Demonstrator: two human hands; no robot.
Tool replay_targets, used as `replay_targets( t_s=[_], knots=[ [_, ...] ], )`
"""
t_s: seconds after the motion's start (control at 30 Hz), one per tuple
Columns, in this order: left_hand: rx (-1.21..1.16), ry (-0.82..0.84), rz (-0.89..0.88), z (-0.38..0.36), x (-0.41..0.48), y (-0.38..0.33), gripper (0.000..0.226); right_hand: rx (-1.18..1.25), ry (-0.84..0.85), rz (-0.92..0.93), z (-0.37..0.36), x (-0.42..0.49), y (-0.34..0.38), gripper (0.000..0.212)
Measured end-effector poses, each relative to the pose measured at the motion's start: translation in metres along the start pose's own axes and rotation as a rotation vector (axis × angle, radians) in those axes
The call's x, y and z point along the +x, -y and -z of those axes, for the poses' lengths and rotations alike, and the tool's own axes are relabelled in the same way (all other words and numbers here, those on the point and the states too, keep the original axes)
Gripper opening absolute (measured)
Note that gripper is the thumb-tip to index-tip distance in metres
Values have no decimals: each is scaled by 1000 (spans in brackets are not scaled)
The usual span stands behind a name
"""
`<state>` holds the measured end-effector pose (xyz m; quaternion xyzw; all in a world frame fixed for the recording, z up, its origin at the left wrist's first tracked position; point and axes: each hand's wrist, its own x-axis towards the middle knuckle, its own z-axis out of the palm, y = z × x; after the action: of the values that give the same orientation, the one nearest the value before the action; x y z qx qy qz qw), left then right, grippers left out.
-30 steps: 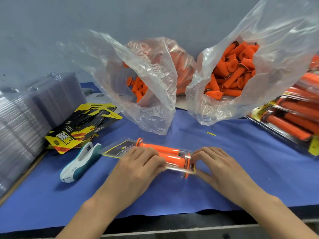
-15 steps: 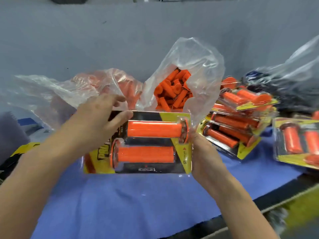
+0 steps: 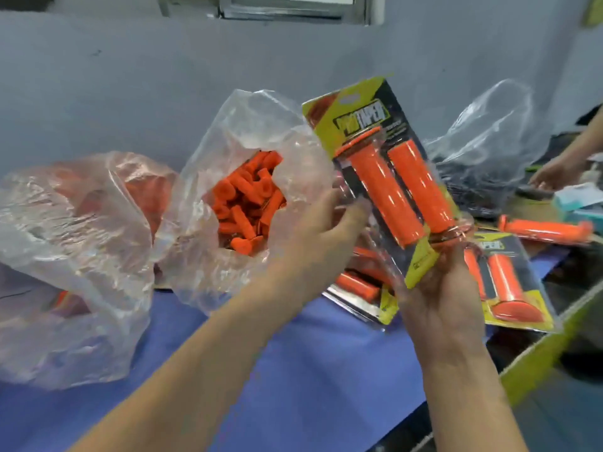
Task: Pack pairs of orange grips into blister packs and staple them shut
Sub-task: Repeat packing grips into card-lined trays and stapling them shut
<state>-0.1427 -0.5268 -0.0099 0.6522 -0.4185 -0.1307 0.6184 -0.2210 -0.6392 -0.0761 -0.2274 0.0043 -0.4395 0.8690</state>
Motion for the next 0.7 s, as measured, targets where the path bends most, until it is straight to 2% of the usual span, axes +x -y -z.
replay_targets(
  t_s=[0.07, 0.17, 0.23, 0.33, 0.4, 0.43, 0.53, 0.63, 0.7],
  knots=[
    [86, -31, 6, -23, 40, -3, 20, 9, -86, 52, -10, 19, 17, 43],
    [-142, -14, 157, -42, 95, -8, 21, -127, -173, 94, -34, 62, 37, 38],
    [-257, -80, 285, -43, 126, -5, 17, -260, -282, 104, -51, 92, 35, 34],
    [-264, -124, 410, -40, 155, 8, 16, -412, -406, 26, -66, 127, 15, 32],
    [-248, -159, 455, -39, 167, 19, 20, -509, -471, -36, -68, 142, 6, 12],
    [-227, -148, 474, -39, 169, 24, 20, -548, -477, -75, -68, 147, 4, 6],
    [-167, -91, 519, -44, 173, 38, 18, -578, -367, -243, -68, 155, 4, 28],
    [-125, -114, 550, -44, 173, 49, 32, -593, -337, -282, -70, 147, 7, 36],
    [-67, -93, 537, -44, 171, 54, 40, -594, -360, -255, -74, 133, 8, 31]
  ],
)
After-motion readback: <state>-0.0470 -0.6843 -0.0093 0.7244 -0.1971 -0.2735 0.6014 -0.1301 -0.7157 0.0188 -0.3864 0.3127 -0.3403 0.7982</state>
